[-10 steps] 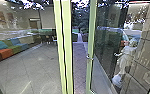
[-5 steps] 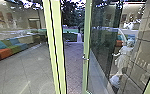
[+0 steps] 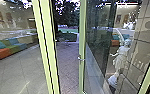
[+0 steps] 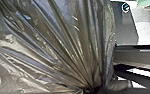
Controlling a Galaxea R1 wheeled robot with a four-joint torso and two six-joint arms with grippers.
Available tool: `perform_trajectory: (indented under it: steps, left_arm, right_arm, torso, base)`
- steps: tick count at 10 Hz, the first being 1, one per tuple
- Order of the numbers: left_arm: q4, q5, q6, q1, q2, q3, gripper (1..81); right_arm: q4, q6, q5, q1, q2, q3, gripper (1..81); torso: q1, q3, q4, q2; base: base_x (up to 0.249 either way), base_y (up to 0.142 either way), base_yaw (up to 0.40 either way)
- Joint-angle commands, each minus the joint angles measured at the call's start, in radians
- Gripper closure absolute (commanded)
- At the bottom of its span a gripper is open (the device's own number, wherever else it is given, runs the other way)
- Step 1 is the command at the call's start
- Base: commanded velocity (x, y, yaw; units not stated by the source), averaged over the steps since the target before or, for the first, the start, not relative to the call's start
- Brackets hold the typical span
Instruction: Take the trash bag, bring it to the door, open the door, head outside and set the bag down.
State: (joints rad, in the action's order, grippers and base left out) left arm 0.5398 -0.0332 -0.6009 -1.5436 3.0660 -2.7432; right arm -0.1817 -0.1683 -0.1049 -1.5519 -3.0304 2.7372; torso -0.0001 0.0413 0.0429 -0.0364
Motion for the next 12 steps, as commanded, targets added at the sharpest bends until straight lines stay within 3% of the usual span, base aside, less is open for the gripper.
perform_trajectory:
  steps: [1,12]
  left_arm:
    - [-0.001,-0.076,-0.005,0.049,0.007,0.005,81.1]
    - [-0.003,-0.076,-0.005,0.049,0.008,0.005,81.1]
  right_arm:
    - [0.001,-0.002,-0.068,0.045,-0.003,-0.002,1.0]
    - [0.001,-0.002,-0.067,0.043,-0.003,-0.002,1.0]
  torso:
    - [0.0,0.0,0.0,0.0]
    - [0.0,0.0,0.0,0.0]
  base:
    - [0.0,-0.136,0.0]
    - [0.0,-0.136,0.0]
